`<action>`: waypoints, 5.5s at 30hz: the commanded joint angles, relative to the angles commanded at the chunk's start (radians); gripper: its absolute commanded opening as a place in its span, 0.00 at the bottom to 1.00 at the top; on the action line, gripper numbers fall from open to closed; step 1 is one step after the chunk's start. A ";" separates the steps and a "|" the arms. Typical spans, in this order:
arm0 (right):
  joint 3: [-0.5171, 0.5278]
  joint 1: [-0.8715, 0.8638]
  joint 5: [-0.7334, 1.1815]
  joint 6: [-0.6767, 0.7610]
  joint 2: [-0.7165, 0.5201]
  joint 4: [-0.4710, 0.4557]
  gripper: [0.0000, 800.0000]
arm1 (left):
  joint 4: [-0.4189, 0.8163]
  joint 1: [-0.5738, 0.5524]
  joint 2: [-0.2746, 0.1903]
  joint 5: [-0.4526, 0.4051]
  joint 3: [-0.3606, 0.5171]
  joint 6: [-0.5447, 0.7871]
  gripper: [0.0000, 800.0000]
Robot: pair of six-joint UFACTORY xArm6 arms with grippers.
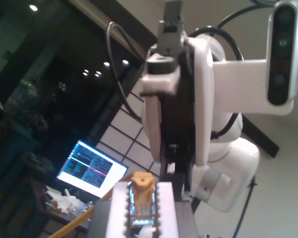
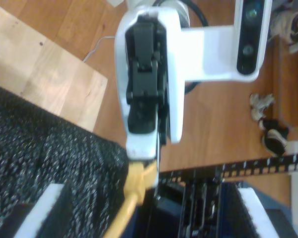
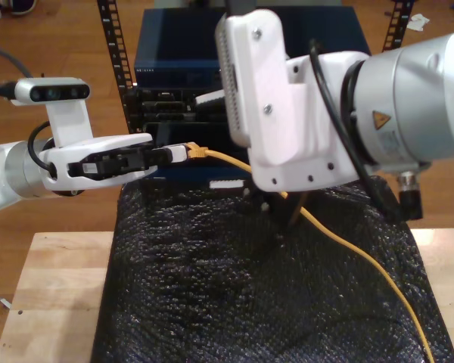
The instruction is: Grab the cable and plug it in
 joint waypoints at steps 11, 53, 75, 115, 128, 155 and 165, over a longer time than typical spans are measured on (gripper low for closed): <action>0.014 0.006 -0.015 0.000 0.000 0.000 0.80 | 0.002 0.002 0.017 0.037 -0.002 -0.098 0.01; 0.025 0.009 -0.017 0.009 -0.006 0.014 0.48 | 0.000 0.011 0.037 0.083 0.000 -0.150 0.01; 0.021 0.031 -0.018 0.011 -0.018 0.018 0.45 | 0.000 0.006 0.044 0.109 0.002 -0.149 0.03; 0.031 0.038 -0.051 0.011 -0.011 0.060 0.31 | 0.000 0.006 0.044 0.121 0.000 -0.149 0.03; 0.032 0.040 -0.049 0.011 -0.011 0.060 0.26 | 0.000 0.006 0.044 0.120 0.002 -0.149 0.03; 0.037 0.048 -0.049 0.011 -0.011 0.060 0.00 | 0.000 0.005 0.048 0.132 0.000 -0.152 0.23; 0.035 0.048 -0.049 0.052 -0.011 0.058 0.00 | 0.000 0.005 0.066 0.146 -0.009 -0.152 0.49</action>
